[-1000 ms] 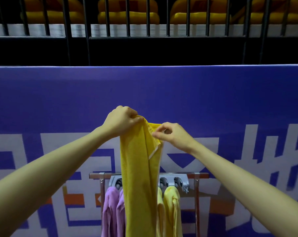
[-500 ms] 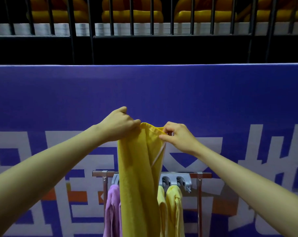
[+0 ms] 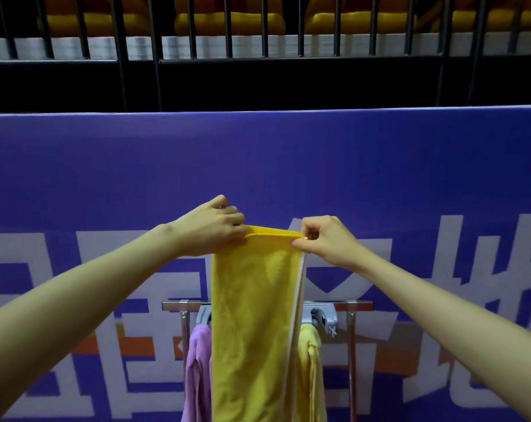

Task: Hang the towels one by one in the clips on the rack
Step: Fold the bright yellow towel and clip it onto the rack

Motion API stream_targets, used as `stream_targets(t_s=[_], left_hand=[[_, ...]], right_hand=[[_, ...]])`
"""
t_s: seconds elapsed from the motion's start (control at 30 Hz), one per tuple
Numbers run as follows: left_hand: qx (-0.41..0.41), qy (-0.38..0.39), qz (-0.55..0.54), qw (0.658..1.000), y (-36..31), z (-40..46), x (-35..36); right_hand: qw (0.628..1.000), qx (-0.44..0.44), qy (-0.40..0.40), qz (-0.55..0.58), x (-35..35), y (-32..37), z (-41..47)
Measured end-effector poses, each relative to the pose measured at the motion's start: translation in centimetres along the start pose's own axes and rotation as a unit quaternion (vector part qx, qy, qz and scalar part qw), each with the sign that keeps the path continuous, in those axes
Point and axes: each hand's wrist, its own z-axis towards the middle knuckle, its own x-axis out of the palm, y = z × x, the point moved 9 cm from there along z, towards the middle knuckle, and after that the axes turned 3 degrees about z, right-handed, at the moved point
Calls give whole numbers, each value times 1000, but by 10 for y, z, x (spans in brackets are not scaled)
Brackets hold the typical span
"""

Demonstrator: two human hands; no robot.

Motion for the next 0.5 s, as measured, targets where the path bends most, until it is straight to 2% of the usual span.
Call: stream_targets(t_s=[0.07,0.13,0.2,0.23,0.37,0.5], left_hand=[[-35,16,-22,999,3,2,3],[-84,110,-104,985,7,4,22],[-142,212,-253,933,4,1,43],[-169,223,-316,907,1,1,49],[-254,170,-425,852,-6,4,54],[-319,68,-510,796,-7,11,43]], right_hand=[[1000,5,4,-4,-3,0,-1],[1000,11,-1,4,-7,-1,-2],[1000,17,-7,15,-11,-2,-3],[1000,20,-9,20,-13,-2,-4],[998,41,-20,40,-27,-12,-5],[995,66,-40,56,-48,-24,-4]])
